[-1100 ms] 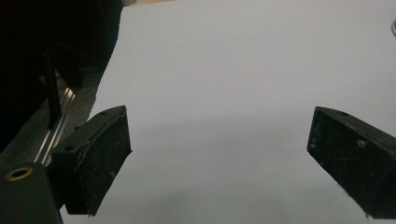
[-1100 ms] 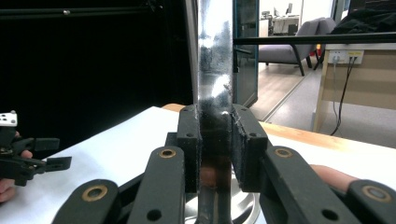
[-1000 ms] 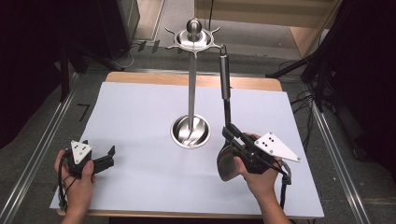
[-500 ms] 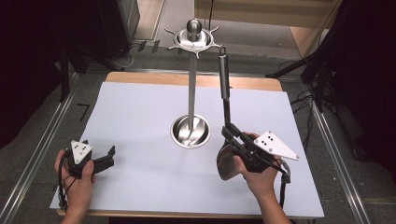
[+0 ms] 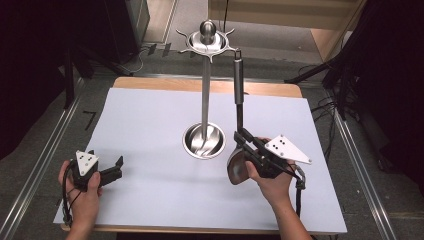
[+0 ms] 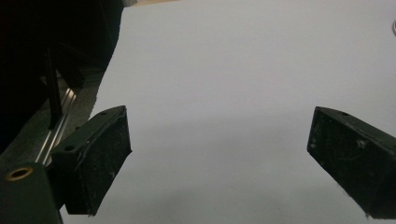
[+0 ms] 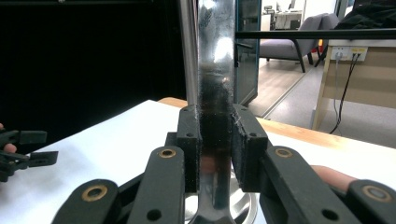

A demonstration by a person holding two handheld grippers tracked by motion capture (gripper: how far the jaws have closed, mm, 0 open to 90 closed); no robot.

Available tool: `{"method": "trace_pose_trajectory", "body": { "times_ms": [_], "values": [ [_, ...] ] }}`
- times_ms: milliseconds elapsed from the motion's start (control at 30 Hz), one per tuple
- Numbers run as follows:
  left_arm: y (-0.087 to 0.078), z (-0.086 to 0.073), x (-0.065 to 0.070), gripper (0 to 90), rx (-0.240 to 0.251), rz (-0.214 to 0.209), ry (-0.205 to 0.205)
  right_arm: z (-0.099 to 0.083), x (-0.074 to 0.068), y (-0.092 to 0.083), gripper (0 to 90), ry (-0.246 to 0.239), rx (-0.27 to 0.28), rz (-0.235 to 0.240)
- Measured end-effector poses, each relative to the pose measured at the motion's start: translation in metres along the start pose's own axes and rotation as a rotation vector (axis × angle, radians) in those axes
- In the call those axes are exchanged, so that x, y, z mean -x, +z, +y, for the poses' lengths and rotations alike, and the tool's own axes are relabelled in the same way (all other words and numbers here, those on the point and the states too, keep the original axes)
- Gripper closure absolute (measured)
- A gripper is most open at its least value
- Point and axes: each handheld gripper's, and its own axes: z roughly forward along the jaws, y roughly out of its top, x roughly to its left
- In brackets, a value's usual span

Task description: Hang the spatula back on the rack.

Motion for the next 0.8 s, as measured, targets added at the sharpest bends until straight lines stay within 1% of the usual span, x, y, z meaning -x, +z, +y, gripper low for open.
{"method": "trace_pose_trajectory", "body": {
  "times_ms": [133,200,267,300,333,367,433,500,533,567,633,667,733,800],
  "values": [
    [0.0,0.0,0.0,6.6,0.001,0.001,0.001,0.0,0.002,0.003,76.6,-0.004,-0.004,0.003],
    [0.0,0.0,0.0,6.6,0.002,0.001,0.002,0.0,0.003,0.003,76.3,0.001,-0.007,0.015],
    [0.0,0.0,0.0,6.6,0.001,0.003,0.0,0.0,0.005,0.002,75.8,0.021,-0.01,0.04],
    [0.0,0.0,0.0,6.6,0.001,0.003,0.0,0.001,0.006,0.001,74.4,0.03,-0.01,0.044],
    [0.0,0.0,0.0,6.6,0.001,0.002,0.0,0.001,0.006,0.0,70.4,0.036,-0.006,0.043],
    [0.0,0.0,0.0,6.6,0.0,0.003,0.002,0.002,0.007,-0.002,63.0,0.048,0.005,0.042],
    [0.0,0.0,0.0,6.6,0.002,0.004,0.001,0.003,0.01,-0.007,53.5,0.067,0.013,0.038],
    [0.0,0.0,-0.001,6.6,0.004,0.0,-0.004,0.002,0.015,-0.013,46.5,0.067,0.018,0.007],
    [0.0,0.0,-0.001,6.6,0.005,0.0,-0.007,0.001,0.018,-0.016,42.5,0.075,0.016,0.0],
    [0.0,0.0,-0.001,6.7,0.004,-0.001,-0.007,-0.002,0.023,-0.019,39.7,0.074,0.013,-0.018],
    [0.0,0.0,-0.001,6.7,0.003,-0.002,-0.007,-0.008,0.033,-0.026,34.3,0.086,-0.006,-0.058],
    [0.0,0.0,-0.001,6.7,0.004,-0.001,-0.007,-0.013,0.039,-0.028,31.4,0.1,-0.015,-0.077],
    [0.0,0.0,0.0,6.7,0.004,0.001,-0.004,-0.022,0.05,-0.034,28.1,0.112,-0.043,-0.119],
    [0.0,0.0,0.0,6.7,0.003,0.003,-0.002,-0.033,0.061,-0.038,24.9,0.112,-0.075,-0.16]
  ]
}}
